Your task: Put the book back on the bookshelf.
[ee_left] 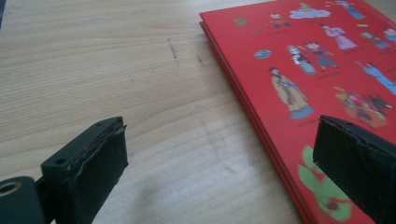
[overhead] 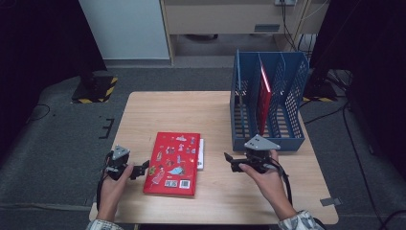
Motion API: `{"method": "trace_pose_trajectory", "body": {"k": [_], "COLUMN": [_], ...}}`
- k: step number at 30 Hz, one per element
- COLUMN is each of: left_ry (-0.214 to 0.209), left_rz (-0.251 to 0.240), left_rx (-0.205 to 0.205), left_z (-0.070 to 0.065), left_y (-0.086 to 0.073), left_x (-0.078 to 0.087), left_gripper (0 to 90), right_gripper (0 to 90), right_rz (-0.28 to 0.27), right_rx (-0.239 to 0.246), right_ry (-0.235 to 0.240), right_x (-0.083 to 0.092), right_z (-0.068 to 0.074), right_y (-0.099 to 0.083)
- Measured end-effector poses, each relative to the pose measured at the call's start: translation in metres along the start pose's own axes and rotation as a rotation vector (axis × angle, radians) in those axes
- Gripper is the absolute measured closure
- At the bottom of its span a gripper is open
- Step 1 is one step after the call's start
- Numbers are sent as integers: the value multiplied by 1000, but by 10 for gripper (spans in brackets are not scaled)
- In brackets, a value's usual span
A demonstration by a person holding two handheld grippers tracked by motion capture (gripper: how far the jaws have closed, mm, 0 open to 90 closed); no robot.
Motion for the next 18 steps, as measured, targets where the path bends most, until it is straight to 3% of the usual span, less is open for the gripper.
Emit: {"method": "trace_pose_trajectory", "body": {"k": [3,5,9,14,18], "left_ry": [-12,-16,-36,-73,-116], "left_rz": [4,18,42,58,75], "left_rx": [-15,-39,-84,-82,-113], "left_z": [-6,-10,-21,-29,-39], "left_y": [-2,-4,-6,-4,-3], "left_x": [3,3,-1,-11,-17], "left_gripper": [31,42,41,51,52], "right_gripper": [77,79,86,87,87], "right_rz": [7,23,63,121,154], "right_rx": [2,-8,41,46,78], "right_ry": [23,79,118,182,217], "right_x": [-7,-11,-23,-41,-51], "right_z": [13,26,46,68,85], "right_y": [-2,-3,-8,-20,-25]}}
Point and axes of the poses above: each handheld gripper's, and its own axes: x roughly backward along the jaws, y roughly out of its top, z roughly to its left, the point moved 7 cm from there along -x, roughly forward along the jaws, and after that the axes turned 7 degrees about z, right-handed, at the moved point
